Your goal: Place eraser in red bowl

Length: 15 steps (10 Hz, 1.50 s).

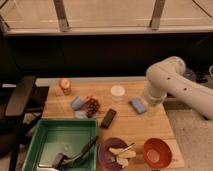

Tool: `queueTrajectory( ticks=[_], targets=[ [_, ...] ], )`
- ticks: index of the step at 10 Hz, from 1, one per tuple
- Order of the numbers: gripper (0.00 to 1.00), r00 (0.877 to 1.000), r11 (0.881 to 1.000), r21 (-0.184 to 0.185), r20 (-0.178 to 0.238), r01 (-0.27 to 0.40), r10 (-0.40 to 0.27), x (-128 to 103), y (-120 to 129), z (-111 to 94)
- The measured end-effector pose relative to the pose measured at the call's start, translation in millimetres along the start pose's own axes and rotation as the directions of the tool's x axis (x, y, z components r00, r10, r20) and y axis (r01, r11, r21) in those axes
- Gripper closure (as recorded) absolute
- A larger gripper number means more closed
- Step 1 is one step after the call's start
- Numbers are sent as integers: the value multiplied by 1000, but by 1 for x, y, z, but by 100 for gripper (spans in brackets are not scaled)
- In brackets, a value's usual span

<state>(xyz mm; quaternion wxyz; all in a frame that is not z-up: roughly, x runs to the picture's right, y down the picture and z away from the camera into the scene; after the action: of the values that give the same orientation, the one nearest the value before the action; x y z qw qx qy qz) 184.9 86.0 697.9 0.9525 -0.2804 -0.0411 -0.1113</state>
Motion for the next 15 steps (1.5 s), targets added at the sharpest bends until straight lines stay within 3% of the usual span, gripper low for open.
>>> queueTrajectory(
  ticks=[3, 5, 10, 12, 13, 15],
  targets=[
    [35, 989, 991, 21, 47, 136, -137, -62, -28, 2],
    [35, 974, 979, 31, 97, 202, -204, -95, -38, 3],
    [35, 976, 980, 30, 91, 197, -199, -90, -37, 4],
    [35, 971, 978, 33, 116, 207, -209, -94, -35, 8],
    [35, 964, 975, 29, 142, 221, -223, -99, -34, 18],
    [35, 930, 955, 23, 221, 297, -294, -121, -34, 44]
  ],
)
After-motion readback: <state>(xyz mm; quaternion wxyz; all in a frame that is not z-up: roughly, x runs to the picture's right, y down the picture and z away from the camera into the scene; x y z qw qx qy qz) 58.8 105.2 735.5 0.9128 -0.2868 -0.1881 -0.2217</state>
